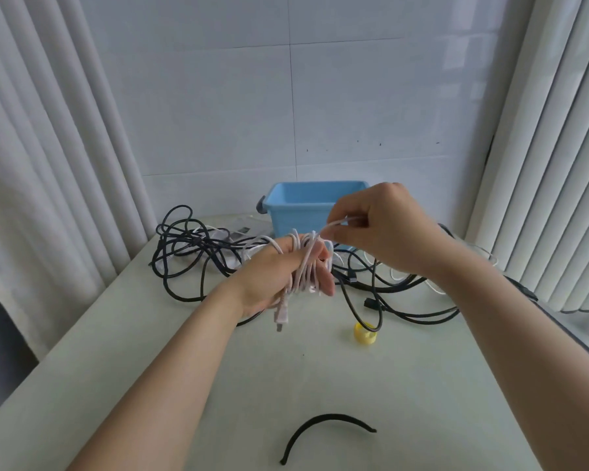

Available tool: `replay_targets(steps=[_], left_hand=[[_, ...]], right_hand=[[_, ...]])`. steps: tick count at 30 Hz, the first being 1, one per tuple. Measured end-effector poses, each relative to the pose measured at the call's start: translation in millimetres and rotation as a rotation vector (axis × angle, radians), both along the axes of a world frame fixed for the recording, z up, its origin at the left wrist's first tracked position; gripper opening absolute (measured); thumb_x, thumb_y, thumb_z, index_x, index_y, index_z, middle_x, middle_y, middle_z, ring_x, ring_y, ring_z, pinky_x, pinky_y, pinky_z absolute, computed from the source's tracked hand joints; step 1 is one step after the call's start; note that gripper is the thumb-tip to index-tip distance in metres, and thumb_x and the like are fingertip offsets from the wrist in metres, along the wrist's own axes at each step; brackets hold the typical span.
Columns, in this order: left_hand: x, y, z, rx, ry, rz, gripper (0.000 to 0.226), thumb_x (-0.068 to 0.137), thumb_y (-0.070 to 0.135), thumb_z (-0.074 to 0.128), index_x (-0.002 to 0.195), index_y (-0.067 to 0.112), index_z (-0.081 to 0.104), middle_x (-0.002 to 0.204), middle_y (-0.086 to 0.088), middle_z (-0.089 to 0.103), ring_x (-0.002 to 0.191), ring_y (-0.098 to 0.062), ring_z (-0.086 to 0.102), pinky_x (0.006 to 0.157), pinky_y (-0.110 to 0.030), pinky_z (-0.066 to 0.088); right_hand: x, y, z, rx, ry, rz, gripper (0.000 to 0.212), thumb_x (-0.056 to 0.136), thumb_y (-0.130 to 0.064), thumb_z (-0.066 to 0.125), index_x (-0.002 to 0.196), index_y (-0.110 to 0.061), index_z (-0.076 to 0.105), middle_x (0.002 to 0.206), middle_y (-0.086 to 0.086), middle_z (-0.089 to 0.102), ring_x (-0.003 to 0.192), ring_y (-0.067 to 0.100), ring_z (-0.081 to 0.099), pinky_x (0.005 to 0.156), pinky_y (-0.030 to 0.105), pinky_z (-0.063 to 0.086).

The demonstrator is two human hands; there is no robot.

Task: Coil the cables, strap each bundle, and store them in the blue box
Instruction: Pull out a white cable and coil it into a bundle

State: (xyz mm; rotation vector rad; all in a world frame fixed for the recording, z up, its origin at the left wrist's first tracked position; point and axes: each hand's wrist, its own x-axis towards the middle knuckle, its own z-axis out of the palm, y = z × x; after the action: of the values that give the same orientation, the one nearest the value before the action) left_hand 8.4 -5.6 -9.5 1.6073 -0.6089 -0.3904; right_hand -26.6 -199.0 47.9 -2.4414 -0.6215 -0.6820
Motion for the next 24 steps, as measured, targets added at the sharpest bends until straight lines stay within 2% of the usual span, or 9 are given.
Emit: replay_targets(steps=[2,6,9,10,12,15,19,21,24], left_hand=[[-0.9,-0.4,-1.5,-0.149,0.150,-0.085,0.037,0.106,0.034,0.041,0.093,0.003,0.057,0.066,-0.016,0.062,0.064,-0.029,0.065,0.107,-0.059,0.045],[-5.4,-0.3,-0.3,-0.122,0.181,-0.276,0.047,0.105,0.045,0.030,0.084,0.010,0.053,0.048,-0.001,0.041,0.044,-0.017,0.048,0.080,-0.041,0.057],[-9.8,-0.8,1.1,-0.131,0.206,-0.431,0.043,0.102,0.049,0.038,0.079,0.017,0.054,0.043,0.010,0.034,0.038,-0.008,0.039,0.068,-0.031,0.056],[-10.1,-0.5,0.6,-0.160,0.239,-0.492,0.041,0.101,0.051,0.043,0.078,0.018,0.056,0.043,0.012,0.032,0.037,-0.006,0.037,0.066,-0.029,0.055],[-9.9,1.1,-0.3,-0.225,0.330,-0.625,0.040,0.100,0.051,0.047,0.079,0.020,0.061,0.044,0.012,0.029,0.036,-0.006,0.033,0.063,-0.024,0.053],[-10.0,2.7,-3.2,-0.283,0.407,-0.805,0.042,0.104,0.048,0.041,0.084,0.021,0.066,0.050,0.013,0.033,0.041,-0.009,0.033,0.064,-0.021,0.051],[-12.3,2.7,-8.8,-0.282,0.443,-0.896,0.041,0.105,0.048,0.040,0.087,0.020,0.065,0.053,0.013,0.034,0.044,-0.008,0.035,0.064,-0.022,0.049],[-9.7,4.1,-10.4,-0.303,0.446,-0.889,0.042,0.105,0.048,0.039,0.086,0.020,0.065,0.053,0.013,0.033,0.042,-0.008,0.033,0.064,-0.023,0.048],[-1.0,9.7,-10.7,-0.342,0.477,-0.772,0.041,0.103,0.047,0.044,0.083,0.019,0.065,0.049,0.013,0.030,0.039,-0.009,0.029,0.063,-0.023,0.048]], right_hand=[[8.0,-5.9,-4.8,0.102,-0.015,-0.045,0.021,0.078,-0.038,0.081,0.070,-0.023,0.070,0.047,-0.011,0.045,0.050,0.008,0.041,0.050,0.020,0.031],[23.9,-12.7,-20.8,0.238,0.079,-0.068,0.028,0.072,-0.041,0.086,0.068,-0.018,0.070,0.053,-0.004,0.052,0.049,0.004,0.039,0.050,0.017,0.033],[29.1,-13.4,-32.8,0.371,0.263,0.098,0.035,0.073,-0.044,0.081,0.080,-0.011,0.073,0.067,0.003,0.065,0.059,0.006,0.053,0.062,0.030,0.046],[29.2,-13.3,-36.5,0.430,0.350,0.175,0.035,0.078,-0.042,0.077,0.090,-0.009,0.073,0.067,-0.002,0.063,0.058,0.007,0.052,0.059,0.030,0.044],[28.4,-11.7,-44.2,0.540,0.565,0.356,0.033,0.090,-0.037,0.067,0.112,-0.013,0.070,0.063,-0.005,0.050,0.052,0.013,0.034,0.051,0.030,0.024],[24.9,-3.0,-53.4,0.616,0.843,0.613,0.046,0.092,-0.050,0.059,0.132,-0.027,0.061,0.067,0.014,0.038,0.056,0.024,0.015,0.051,0.033,0.013],[24.4,8.8,-56.9,0.529,0.935,0.783,0.065,0.084,-0.067,0.059,0.135,-0.027,0.059,0.079,0.039,0.033,0.056,0.028,0.009,0.045,0.031,0.011],[23.2,8.3,-53.7,0.543,0.927,0.770,0.062,0.086,-0.063,0.060,0.130,-0.019,0.062,0.070,0.029,0.035,0.051,0.020,0.012,0.042,0.025,0.015],[20.4,0.9,-45.7,0.583,0.922,0.669,0.073,0.087,-0.062,0.058,0.120,0.003,0.056,0.060,-0.004,0.044,0.050,0.013,0.016,0.045,0.023,0.019]])
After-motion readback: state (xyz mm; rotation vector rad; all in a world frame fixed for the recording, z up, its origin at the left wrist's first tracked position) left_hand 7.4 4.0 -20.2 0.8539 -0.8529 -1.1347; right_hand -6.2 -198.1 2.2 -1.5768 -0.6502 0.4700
